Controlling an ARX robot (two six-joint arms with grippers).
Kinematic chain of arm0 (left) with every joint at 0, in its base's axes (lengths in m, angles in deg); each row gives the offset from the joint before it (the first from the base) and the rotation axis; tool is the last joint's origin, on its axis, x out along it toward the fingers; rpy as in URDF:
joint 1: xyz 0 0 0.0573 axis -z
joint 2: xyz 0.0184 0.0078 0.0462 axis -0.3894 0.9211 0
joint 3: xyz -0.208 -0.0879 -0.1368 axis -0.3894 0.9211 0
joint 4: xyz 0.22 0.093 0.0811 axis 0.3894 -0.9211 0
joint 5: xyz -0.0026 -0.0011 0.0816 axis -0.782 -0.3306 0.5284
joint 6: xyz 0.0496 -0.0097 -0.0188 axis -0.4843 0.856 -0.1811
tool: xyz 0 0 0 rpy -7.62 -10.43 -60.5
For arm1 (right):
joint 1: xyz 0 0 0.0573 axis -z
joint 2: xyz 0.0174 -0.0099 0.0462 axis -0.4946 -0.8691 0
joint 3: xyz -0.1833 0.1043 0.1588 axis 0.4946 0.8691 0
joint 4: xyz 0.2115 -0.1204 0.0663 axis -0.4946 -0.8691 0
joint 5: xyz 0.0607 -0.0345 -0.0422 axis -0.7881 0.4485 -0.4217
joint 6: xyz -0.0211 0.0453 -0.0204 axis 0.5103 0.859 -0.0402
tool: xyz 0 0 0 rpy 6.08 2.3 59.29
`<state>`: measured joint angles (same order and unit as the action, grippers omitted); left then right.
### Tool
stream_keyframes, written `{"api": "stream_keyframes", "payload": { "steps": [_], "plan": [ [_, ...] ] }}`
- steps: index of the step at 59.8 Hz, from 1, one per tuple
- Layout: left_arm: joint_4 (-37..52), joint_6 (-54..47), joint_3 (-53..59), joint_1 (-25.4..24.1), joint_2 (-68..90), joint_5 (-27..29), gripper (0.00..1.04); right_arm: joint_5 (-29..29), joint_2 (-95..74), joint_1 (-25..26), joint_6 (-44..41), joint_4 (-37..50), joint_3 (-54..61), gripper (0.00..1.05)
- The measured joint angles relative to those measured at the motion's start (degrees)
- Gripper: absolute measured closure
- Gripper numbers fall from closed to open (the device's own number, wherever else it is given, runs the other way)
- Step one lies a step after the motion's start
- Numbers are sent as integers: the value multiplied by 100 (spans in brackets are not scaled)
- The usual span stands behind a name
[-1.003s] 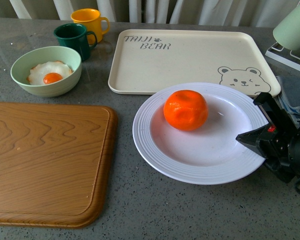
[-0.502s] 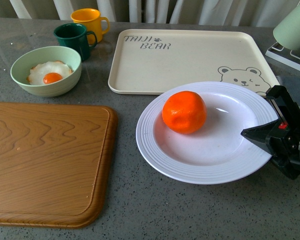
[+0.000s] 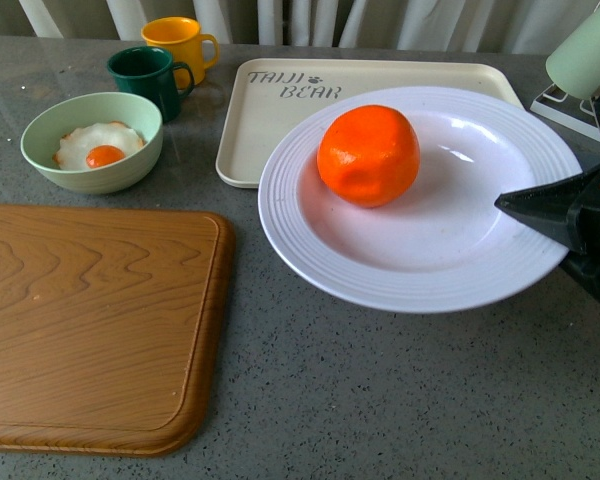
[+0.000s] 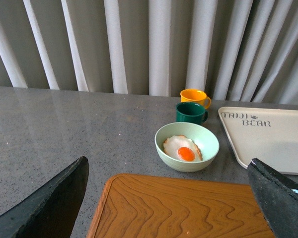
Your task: Place orange and plate with both arms
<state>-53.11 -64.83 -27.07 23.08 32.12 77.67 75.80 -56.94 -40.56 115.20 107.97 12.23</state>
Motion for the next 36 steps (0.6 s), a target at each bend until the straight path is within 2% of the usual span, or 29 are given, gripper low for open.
{"api": "stream_keyframes", "payload": {
  "steps": [14,36],
  "plan": [
    [0,0,0,0,0,0,9,57,-999,52,398,114,-1215,101],
    [0,0,0,0,0,0,9,164,-2699,-146,592,-809,-3648,101]
  ]
}}
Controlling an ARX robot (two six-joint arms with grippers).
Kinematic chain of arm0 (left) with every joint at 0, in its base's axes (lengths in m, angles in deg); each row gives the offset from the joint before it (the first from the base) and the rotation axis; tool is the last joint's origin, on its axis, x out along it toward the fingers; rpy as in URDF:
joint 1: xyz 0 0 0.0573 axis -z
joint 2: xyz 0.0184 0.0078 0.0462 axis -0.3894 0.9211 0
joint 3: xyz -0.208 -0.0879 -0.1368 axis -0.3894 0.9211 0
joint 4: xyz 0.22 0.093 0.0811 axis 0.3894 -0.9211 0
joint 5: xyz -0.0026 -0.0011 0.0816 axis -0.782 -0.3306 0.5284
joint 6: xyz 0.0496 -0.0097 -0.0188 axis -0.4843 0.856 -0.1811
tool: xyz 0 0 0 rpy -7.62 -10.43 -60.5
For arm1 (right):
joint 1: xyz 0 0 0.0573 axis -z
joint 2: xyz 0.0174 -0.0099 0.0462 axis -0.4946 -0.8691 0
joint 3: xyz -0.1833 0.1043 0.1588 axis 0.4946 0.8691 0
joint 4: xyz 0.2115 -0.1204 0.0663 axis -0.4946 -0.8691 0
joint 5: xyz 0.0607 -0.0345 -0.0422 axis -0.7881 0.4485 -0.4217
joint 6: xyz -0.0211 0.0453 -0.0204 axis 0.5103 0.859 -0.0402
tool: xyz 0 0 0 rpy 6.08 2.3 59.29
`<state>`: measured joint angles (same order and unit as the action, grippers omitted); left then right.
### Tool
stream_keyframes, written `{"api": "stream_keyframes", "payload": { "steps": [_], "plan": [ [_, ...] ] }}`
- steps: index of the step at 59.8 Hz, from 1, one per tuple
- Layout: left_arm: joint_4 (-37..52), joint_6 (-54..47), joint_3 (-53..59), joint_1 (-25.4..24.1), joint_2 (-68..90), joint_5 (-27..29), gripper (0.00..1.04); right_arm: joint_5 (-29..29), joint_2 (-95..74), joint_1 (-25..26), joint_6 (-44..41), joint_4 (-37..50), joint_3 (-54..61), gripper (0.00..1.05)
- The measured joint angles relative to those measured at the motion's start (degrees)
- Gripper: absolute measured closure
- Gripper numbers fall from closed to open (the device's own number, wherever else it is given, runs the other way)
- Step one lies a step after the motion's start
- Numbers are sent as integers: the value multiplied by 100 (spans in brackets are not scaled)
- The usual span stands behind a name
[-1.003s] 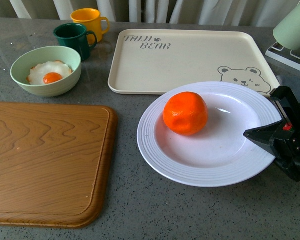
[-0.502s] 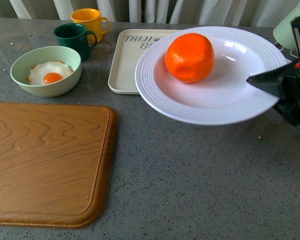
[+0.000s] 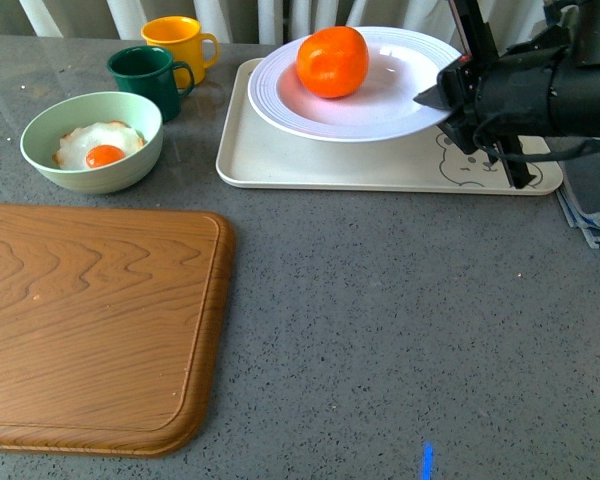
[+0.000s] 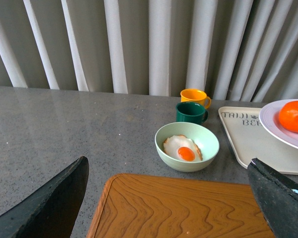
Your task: Place orange and plate with both arms
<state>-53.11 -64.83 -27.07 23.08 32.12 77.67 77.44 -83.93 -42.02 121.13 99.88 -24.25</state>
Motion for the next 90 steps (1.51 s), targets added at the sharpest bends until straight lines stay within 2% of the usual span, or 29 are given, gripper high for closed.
{"api": "stream_keyframes", "payload": {
  "steps": [21,48,54,72,77,81,84,90],
  "plan": [
    [0,-2,0,0,0,0,9,52,-933,-90,-48,-824,-1558,101],
    [0,0,0,0,0,0,9,105,-1185,-26,-162,-1058,-1685,100],
    [0,0,0,0,0,0,9,162,-1185,7,-160,-1056,-1650,83],
    [0,0,0,0,0,0,9,205,-957,68,-238,-933,-1169,41],
    [0,0,0,0,0,0,9,212,-605,68,-365,-870,-861,22],
    [0,0,0,0,0,0,9,236,-367,63,-487,-813,-647,11],
    [0,0,0,0,0,0,9,249,-133,50,-584,-723,-420,8],
    [0,0,0,0,0,0,9,275,428,7,-940,-518,118,9]
  ]
}}
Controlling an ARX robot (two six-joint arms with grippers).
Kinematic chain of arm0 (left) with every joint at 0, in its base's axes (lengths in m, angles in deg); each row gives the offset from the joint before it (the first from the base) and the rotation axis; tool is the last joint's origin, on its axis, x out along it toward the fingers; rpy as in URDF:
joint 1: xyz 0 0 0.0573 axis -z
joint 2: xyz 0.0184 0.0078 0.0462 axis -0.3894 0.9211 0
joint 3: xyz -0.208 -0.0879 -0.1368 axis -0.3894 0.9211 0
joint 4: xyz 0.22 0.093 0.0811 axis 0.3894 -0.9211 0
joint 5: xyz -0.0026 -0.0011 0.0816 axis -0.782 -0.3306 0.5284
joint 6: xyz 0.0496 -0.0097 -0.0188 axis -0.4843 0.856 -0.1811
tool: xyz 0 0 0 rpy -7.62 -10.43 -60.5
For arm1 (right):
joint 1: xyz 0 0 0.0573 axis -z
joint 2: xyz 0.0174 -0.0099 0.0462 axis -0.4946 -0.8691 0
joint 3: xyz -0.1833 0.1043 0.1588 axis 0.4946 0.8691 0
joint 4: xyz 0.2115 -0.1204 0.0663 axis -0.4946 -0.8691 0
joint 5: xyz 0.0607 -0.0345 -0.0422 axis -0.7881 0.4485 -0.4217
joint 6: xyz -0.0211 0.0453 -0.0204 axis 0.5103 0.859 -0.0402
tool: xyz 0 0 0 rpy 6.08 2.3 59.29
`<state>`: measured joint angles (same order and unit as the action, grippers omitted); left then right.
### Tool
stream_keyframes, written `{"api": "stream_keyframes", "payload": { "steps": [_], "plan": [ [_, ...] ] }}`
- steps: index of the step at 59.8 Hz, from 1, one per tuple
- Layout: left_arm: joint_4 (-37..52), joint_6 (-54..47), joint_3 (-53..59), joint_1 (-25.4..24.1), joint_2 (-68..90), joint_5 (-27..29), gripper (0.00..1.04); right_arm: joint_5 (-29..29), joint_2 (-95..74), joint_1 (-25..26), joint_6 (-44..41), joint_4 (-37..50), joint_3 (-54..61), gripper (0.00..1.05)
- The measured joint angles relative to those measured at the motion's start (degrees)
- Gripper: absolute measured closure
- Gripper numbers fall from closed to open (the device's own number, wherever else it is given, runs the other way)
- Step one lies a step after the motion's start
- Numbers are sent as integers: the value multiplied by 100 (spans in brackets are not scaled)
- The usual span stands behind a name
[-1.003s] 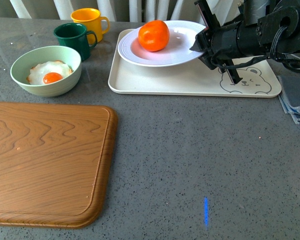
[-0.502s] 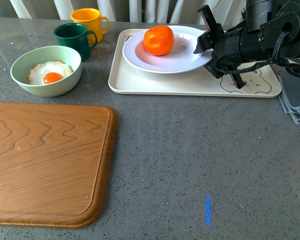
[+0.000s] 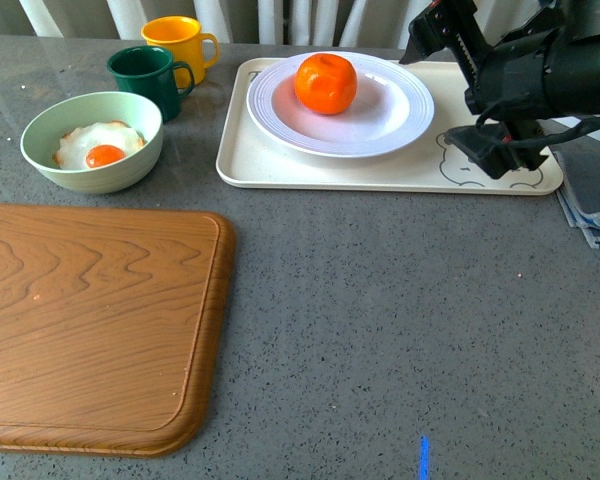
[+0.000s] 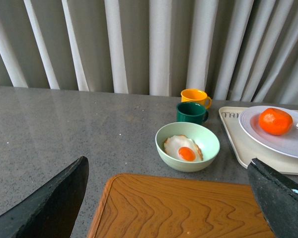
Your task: Place orange and plate with both arms
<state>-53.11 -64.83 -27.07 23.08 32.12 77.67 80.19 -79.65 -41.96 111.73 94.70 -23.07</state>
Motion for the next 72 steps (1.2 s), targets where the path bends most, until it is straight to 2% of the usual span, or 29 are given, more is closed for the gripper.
{"api": "stream_keyframes", "payload": {
  "steps": [14,16,20,24,32,49,65,68,72],
  "plan": [
    [0,-2,0,0,0,0,9,-20,1904,-9,-734,177,1375,9],
    [0,0,0,0,0,0,9,315,2149,-35,-1106,435,1593,12],
    [0,-2,0,0,0,-2,9,1410,2656,-44,-2380,1709,2243,24],
    [0,-2,0,0,0,0,9,1781,3016,37,-3449,2420,2721,34],
    [0,-2,0,0,0,0,9,1679,3543,251,-4704,2758,3563,57],
    [0,-2,0,0,0,0,9,1351,4564,579,-5195,2769,4673,103],
    [0,-2,0,0,0,0,9,1126,5545,809,-5237,2404,5335,103],
    [0,-2,0,0,0,0,9,782,5794,1040,-5243,2267,5449,103],
    [0,0,0,0,0,0,9,763,5866,1161,-5241,2450,5615,103]
  ]
}}
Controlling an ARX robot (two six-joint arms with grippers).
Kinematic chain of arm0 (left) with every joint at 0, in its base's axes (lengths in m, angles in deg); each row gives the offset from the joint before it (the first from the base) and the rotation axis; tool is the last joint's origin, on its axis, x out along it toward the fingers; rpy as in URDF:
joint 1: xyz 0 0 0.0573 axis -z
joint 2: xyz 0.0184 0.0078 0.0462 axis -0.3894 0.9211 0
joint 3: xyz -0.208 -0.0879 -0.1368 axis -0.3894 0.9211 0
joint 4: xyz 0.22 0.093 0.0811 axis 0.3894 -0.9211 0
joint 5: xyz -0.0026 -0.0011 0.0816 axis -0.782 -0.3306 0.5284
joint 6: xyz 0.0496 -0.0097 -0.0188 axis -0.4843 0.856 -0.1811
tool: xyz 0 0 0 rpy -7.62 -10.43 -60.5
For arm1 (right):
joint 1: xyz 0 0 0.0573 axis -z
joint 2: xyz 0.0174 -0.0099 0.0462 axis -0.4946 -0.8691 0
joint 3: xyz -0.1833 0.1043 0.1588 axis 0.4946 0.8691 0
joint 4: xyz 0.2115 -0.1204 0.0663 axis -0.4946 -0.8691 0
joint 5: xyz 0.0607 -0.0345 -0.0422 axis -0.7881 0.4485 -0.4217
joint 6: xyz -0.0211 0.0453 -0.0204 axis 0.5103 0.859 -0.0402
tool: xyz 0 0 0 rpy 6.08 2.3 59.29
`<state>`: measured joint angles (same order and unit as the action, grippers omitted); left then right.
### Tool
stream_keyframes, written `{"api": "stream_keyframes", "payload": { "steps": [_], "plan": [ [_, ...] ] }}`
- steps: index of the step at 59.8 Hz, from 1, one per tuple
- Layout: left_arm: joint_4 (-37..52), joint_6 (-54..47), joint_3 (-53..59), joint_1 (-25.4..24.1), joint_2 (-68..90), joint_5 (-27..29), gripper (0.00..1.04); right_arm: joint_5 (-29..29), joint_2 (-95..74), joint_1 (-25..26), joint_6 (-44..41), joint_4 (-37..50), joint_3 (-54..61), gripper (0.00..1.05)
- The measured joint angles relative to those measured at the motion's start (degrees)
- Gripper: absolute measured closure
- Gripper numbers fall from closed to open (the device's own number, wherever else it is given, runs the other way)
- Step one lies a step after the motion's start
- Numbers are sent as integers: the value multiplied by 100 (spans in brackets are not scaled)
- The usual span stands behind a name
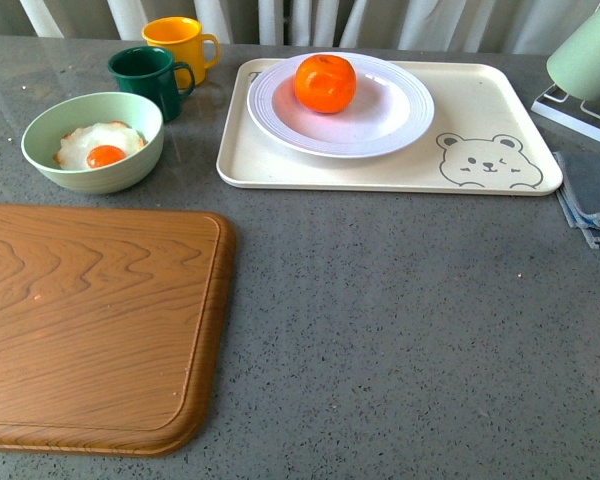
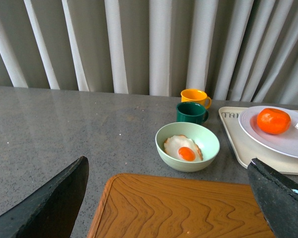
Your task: Place orange and plate with both arms
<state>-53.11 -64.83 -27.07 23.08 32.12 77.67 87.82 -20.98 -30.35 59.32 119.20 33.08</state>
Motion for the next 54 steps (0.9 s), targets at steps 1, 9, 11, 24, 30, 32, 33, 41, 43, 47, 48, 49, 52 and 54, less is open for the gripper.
{"api": "stream_keyframes", "payload": {
  "steps": [1,9,11,24,30,32,33,41,43,47,48,49,52,54],
  "plan": [
    [0,-2,0,0,0,2,9,4,22,35,0,52,57,103],
    [0,-2,0,0,0,0,9,-42,389,52,-2,-236,289,103],
    [0,-2,0,0,0,0,9,-39,522,52,-2,-343,317,103],
    [0,-2,0,0,0,0,9,-39,1617,63,-2,-1259,409,103],
    [0,-2,0,0,0,0,9,-37,2048,63,0,-1624,411,103],
    [0,-2,0,0,0,0,9,-37,2170,63,-2,-1733,413,103],
    [0,-2,0,0,0,0,9,-37,2247,63,-2,-1805,413,103],
    [0,-2,0,0,0,0,9,-39,2708,63,-2,-2227,415,103],
    [0,-2,0,0,0,0,9,-39,2811,63,-2,-2323,415,103],
    [0,-2,0,0,0,0,9,-37,3042,63,-2,-2546,417,103],
    [0,-2,0,0,0,0,9,-37,3104,63,-2,-2608,417,103],
    [0,-2,0,0,0,0,9,-37,3167,63,-2,-2667,417,103],
    [0,0,0,0,0,0,9,-37,3353,63,-2,-2837,417,103],
    [0,-2,0,0,0,0,9,-39,3438,63,-2,-2916,417,103]
  ]
}}
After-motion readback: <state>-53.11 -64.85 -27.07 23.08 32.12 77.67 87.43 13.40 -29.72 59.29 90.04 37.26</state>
